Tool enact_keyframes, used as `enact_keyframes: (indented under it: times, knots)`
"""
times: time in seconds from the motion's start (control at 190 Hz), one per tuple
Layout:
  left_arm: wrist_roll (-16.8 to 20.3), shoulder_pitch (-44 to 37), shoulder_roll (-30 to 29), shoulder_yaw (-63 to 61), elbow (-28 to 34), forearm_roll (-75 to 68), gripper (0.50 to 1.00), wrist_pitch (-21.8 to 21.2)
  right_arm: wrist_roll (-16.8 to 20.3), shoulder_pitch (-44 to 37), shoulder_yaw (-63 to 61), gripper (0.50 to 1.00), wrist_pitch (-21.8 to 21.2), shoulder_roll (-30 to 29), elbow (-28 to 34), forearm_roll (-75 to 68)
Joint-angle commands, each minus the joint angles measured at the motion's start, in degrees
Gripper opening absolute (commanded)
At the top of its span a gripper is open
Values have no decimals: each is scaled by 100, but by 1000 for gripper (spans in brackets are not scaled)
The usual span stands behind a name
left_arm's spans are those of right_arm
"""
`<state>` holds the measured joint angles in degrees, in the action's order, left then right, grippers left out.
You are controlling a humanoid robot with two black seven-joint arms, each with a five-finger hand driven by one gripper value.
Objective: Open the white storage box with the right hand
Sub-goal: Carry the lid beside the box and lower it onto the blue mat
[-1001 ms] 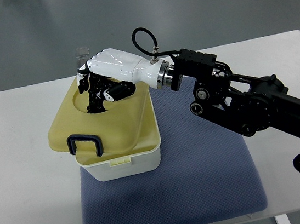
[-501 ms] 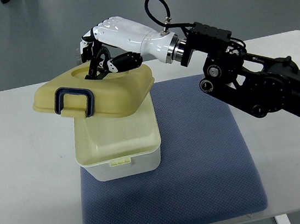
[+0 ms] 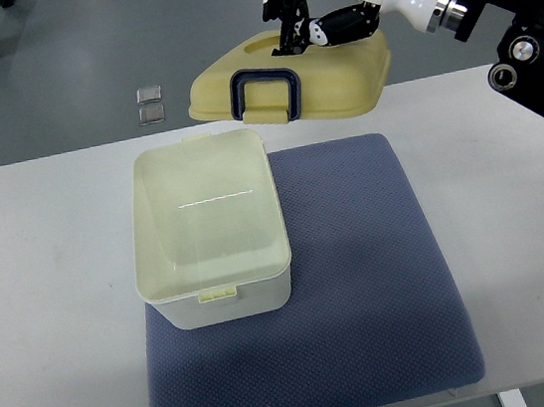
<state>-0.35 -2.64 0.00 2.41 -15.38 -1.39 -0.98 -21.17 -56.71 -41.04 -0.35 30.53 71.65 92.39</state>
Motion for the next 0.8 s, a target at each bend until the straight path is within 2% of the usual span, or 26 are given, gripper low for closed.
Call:
enact_keyframes:
  times: [0.0, 0.121, 0.332, 0.569, 0.796]
  knots:
    - [-1, 0, 0, -4, 0, -2, 1000, 1, -141, 64, 52, 500, 0, 331, -20, -72]
    - [-9, 0, 0, -4, 0, -2, 1000, 1, -388, 266, 114, 500, 0, 481, -134, -64]
    - [-9, 0, 0, 5, 0, -2, 1000, 1, -836, 758, 202, 500, 9, 498, -749, 7]
    - [-9, 0, 0, -4, 0, -2, 1000, -8, -1100, 1004, 580, 500, 44, 498, -1145, 33]
    - [-9, 0, 0, -4, -26, -10, 1000, 1, -1117, 1145, 1055, 500, 281, 481, -1277, 42]
